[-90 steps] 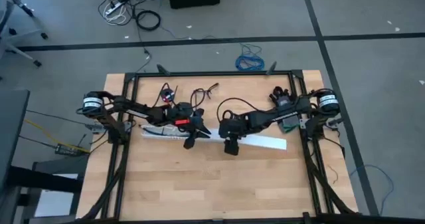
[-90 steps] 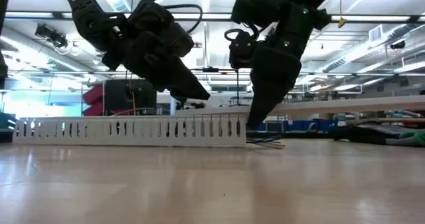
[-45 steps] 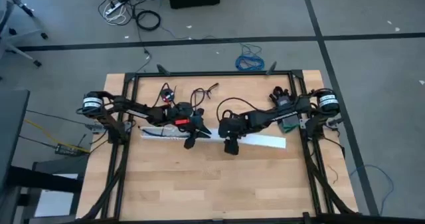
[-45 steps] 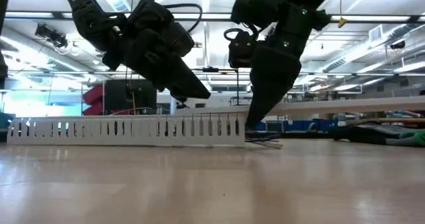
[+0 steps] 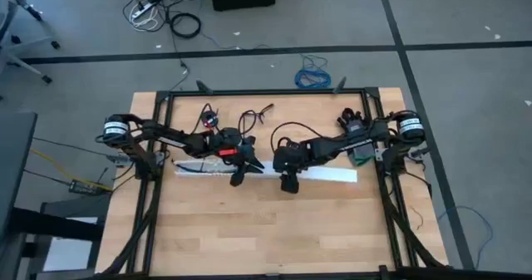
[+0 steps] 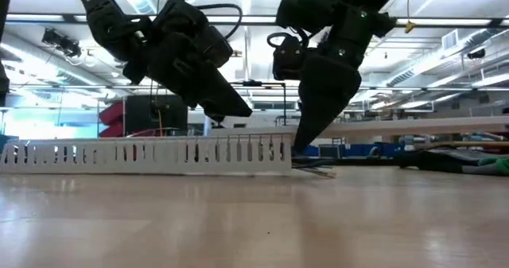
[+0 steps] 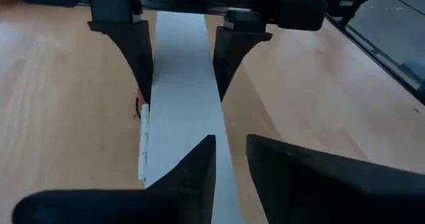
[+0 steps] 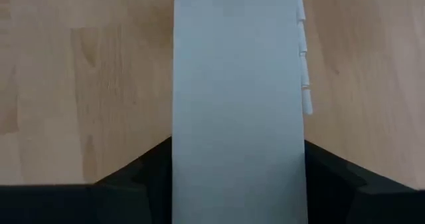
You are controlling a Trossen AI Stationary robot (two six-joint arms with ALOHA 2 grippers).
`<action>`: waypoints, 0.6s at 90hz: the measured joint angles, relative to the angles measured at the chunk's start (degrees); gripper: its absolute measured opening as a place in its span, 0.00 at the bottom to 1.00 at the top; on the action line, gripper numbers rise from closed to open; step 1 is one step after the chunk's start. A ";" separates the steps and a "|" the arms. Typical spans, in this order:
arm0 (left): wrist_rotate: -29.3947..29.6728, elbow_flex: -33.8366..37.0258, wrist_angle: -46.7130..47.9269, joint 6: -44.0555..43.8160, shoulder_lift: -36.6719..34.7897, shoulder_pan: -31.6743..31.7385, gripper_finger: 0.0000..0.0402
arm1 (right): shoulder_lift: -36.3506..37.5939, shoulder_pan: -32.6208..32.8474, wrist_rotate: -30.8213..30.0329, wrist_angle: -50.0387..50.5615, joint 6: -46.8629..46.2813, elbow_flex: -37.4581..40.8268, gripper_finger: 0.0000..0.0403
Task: Ziptie cables
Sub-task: Close the white cable duct
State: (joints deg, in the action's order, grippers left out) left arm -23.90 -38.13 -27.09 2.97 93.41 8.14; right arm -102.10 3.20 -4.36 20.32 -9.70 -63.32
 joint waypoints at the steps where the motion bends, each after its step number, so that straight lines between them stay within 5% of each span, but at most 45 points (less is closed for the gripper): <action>1: 0.00 0.00 0.00 -0.02 0.00 0.00 0.19 | 0.00 0.00 0.01 -0.08 0.17 0.01 0.57; 54: -0.24 0.00 1.28 -0.21 0.00 0.00 0.19 | 0.00 -0.02 2.47 -1.07 2.11 0.01 0.57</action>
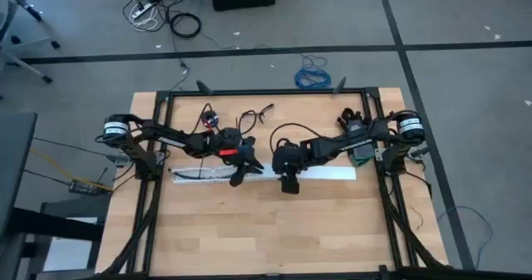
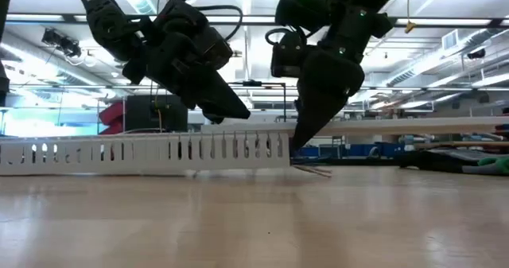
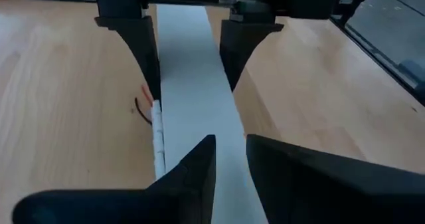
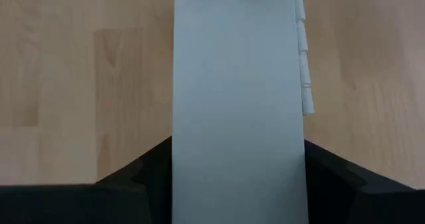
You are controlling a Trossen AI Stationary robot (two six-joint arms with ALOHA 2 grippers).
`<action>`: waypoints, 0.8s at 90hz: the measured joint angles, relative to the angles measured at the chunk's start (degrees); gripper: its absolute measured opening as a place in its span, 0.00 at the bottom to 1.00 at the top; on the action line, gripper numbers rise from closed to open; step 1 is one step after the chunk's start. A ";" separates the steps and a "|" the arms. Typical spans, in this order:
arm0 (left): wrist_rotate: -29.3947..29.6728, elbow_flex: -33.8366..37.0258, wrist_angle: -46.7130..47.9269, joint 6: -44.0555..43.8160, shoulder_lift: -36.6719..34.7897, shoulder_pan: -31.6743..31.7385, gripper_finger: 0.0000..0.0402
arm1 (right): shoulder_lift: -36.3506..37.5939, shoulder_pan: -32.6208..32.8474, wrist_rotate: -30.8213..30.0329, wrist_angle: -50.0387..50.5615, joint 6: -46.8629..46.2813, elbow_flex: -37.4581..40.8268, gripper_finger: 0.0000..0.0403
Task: Ziptie cables
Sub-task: Close the white cable duct
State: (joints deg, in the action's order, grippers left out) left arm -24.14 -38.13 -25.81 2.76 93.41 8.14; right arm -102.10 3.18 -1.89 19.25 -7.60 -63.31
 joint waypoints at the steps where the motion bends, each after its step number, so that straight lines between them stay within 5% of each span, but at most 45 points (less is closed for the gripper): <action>1: 0.00 0.00 0.14 0.01 0.00 0.00 0.19 | 0.00 -0.01 0.00 0.00 0.03 0.00 0.57; 72: -5.03 0.00 3.14 0.19 -0.75 0.00 0.19 | 0.00 -0.02 0.15 -0.37 1.68 0.00 0.57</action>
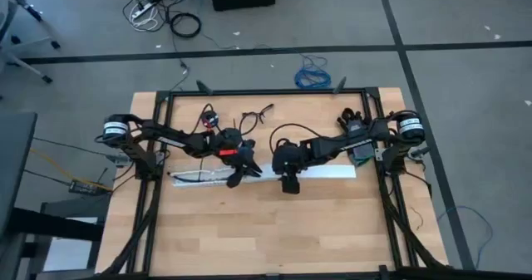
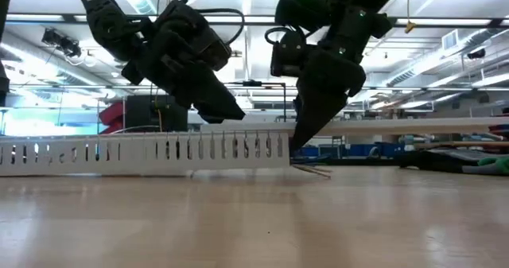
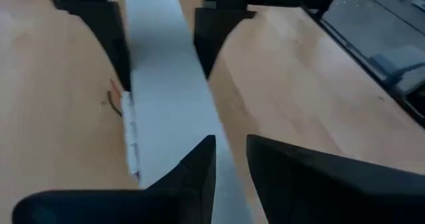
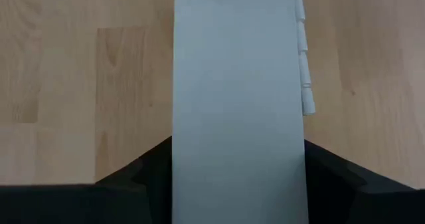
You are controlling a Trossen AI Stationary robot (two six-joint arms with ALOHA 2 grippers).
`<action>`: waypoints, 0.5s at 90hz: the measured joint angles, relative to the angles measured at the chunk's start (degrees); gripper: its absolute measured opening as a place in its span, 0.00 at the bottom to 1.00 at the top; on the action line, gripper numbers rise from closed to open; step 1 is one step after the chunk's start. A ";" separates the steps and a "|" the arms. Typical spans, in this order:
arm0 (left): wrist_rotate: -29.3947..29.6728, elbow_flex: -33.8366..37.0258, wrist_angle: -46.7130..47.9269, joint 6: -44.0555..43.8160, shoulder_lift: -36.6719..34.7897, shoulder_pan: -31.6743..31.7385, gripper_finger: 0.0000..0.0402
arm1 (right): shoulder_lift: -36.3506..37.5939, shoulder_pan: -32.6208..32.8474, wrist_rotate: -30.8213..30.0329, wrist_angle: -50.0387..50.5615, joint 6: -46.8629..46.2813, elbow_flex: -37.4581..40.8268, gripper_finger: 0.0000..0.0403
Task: Ziptie cables
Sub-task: Close the white cable duct
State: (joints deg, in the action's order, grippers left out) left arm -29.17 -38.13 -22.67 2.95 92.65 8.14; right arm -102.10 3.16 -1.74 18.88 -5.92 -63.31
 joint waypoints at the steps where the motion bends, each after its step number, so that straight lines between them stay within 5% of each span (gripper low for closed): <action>1: -0.03 0.00 0.32 0.14 -0.14 0.00 0.19 | 0.00 0.00 0.00 0.01 -0.01 0.00 0.57; 45: 16.29 0.00 29.24 1.08 -15.79 -4.43 0.19 | 0.00 -0.93 0.59 0.38 -0.50 0.00 0.57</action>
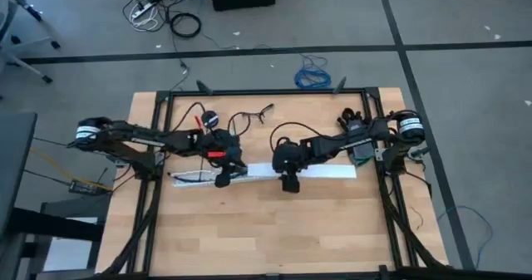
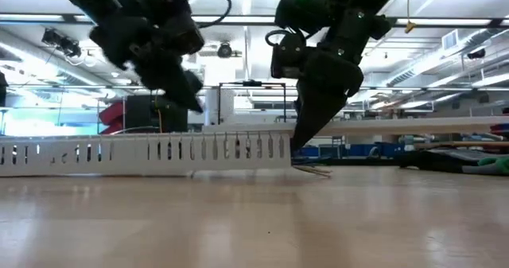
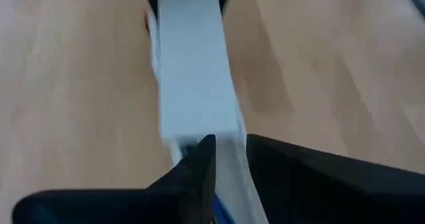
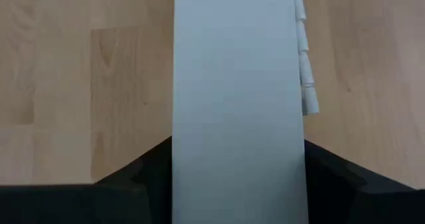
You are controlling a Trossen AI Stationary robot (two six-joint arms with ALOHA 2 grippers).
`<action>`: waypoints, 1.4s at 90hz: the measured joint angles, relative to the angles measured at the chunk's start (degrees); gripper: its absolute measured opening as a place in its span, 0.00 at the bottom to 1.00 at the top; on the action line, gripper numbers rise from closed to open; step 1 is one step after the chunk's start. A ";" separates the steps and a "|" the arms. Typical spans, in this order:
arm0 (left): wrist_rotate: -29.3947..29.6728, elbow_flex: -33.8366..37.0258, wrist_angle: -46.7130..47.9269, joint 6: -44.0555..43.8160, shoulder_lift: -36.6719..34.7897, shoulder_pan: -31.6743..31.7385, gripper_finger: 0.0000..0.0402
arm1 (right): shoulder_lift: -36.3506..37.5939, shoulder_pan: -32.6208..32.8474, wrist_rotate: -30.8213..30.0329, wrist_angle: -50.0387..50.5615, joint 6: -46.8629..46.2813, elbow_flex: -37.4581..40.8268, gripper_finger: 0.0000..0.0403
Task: Ziptie cables
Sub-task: Close the white cable duct
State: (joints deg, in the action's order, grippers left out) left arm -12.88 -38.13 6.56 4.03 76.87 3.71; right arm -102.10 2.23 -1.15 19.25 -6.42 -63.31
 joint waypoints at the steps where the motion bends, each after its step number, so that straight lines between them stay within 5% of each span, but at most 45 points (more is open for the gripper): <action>1: 0.17 0.00 0.37 -0.18 -0.03 -0.26 0.19 | 0.00 -0.02 0.01 0.00 0.00 0.00 0.57; 32: 2.67 0.02 2.17 -5.19 -0.07 -6.02 0.19 | 0.00 -0.91 0.91 0.03 -0.02 0.00 0.57; 93: 5.54 0.00 2.29 -4.61 6.92 -6.12 0.19 | 0.02 -0.64 0.92 -0.34 1.70 0.00 0.57; 126: 5.11 0.00 3.38 -1.36 6.94 -6.12 0.07 | 0.02 -0.10 1.27 -0.36 4.04 0.00 0.57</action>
State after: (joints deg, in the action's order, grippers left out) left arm -7.77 -38.13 9.94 2.66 83.81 -2.42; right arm -102.08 2.13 0.12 18.90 -2.37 -63.31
